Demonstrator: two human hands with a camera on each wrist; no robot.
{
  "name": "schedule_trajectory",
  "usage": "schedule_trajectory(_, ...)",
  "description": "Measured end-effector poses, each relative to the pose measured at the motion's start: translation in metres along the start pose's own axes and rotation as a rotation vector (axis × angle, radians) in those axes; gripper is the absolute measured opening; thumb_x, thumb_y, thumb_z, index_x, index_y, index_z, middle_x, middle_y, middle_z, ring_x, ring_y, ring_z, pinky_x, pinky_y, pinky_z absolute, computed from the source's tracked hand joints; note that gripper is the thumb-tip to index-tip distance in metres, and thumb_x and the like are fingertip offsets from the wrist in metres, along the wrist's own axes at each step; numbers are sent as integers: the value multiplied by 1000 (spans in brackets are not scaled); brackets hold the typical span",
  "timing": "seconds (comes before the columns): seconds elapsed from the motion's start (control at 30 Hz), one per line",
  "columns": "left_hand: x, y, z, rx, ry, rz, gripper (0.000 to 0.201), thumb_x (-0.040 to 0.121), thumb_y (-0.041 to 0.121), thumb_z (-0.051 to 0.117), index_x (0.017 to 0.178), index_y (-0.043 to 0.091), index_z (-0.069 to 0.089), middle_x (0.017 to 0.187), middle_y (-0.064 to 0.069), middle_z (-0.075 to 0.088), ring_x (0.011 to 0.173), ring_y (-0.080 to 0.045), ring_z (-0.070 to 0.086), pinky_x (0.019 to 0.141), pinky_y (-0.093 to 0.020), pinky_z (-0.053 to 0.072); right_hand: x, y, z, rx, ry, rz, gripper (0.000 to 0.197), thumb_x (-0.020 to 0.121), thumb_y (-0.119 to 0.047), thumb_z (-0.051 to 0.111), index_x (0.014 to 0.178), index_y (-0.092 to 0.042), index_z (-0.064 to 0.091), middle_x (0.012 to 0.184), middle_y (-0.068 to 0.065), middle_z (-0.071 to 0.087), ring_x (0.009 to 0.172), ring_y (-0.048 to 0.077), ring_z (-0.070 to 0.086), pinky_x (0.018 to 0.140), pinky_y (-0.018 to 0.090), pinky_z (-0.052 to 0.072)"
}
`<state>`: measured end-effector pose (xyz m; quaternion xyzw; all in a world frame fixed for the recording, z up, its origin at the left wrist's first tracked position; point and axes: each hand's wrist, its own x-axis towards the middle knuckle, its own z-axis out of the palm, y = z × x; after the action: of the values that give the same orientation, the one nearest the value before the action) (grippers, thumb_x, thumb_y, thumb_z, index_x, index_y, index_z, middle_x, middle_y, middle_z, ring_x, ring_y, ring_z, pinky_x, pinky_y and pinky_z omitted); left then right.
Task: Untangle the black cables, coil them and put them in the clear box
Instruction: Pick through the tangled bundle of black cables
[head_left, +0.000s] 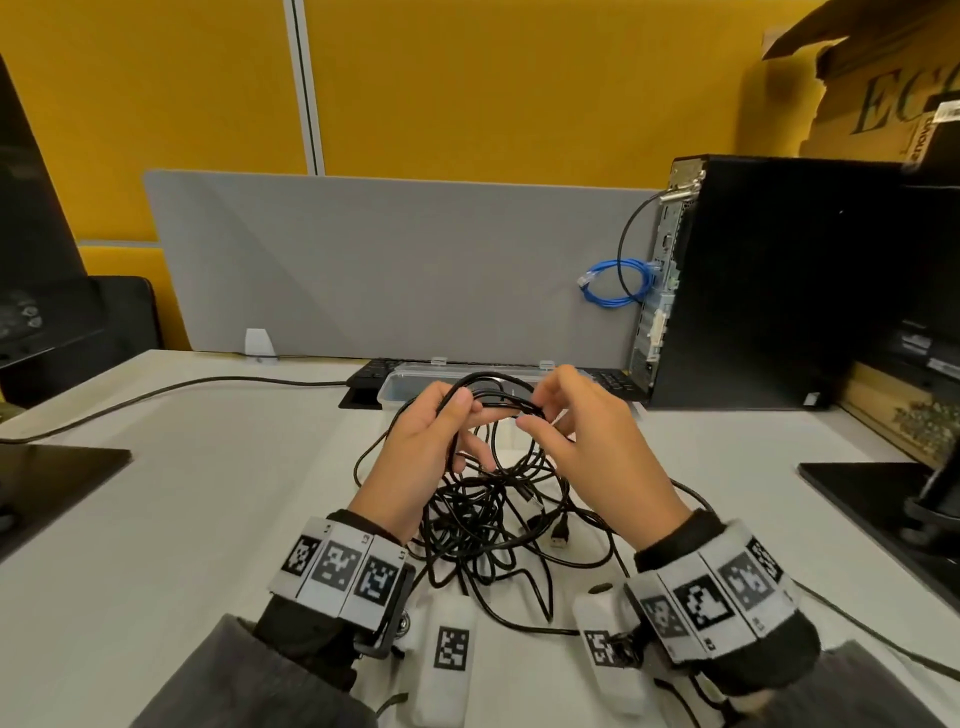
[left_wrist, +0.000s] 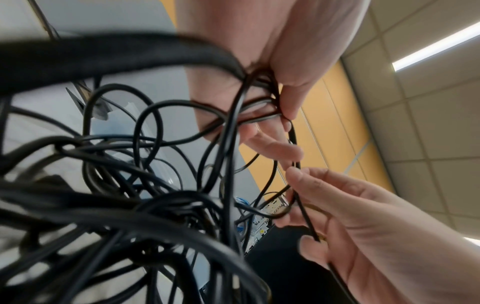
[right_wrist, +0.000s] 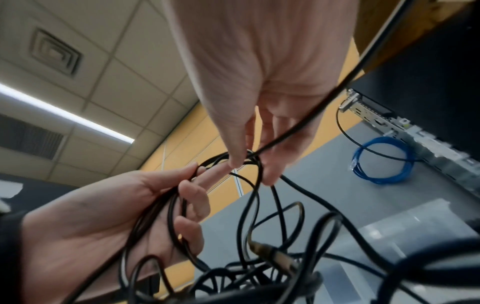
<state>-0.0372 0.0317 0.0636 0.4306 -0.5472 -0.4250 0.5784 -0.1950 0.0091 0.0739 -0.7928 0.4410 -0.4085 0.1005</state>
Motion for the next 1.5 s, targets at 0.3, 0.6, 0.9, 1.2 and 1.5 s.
schedule_trajectory(0.3,-1,6,-9,-78,-45,-27,21,93,20,48,89,10,66,57,-2,54,55,-15,58,74,-38,54,-3,7,-9,357,-96,88,12,89,-31,58,86,-37,67,82,-11,66,67,9,53,65,23,44)
schedule_trajectory(0.6,-6,11,-5,-2,-111,0,17,95,20,46,85,8,54,60,-1,50,42,-18,60,41,-22,48,-7,1,-11,613,-222,318,16,90,-34,55,96,-29,69,99,-4,64,89,8,55,70,24,42)
schedule_trajectory(0.9,-2,10,-13,115,-100,53,19,89,11,56,105,21,56,62,0,61,48,-16,54,61,-35,46,-4,-2,-15,739,-185,298,15,92,-19,52,82,-11,61,64,-2,54,60,7,51,66,17,44)
schedule_trajectory(1.2,0,0,-20,523,-73,-33,29,93,40,46,86,29,72,48,4,55,50,-7,46,65,-27,41,-7,7,-14,360,-191,142,8,86,-20,64,92,-23,61,85,-1,67,74,11,64,65,23,56)
schedule_trajectory(1.5,-5,9,-19,282,-257,-165,31,80,49,61,90,22,74,52,13,50,55,-4,45,90,-31,48,-5,22,-31,143,-75,59,10,77,-31,72,77,-37,64,65,-12,66,53,1,50,55,12,43)
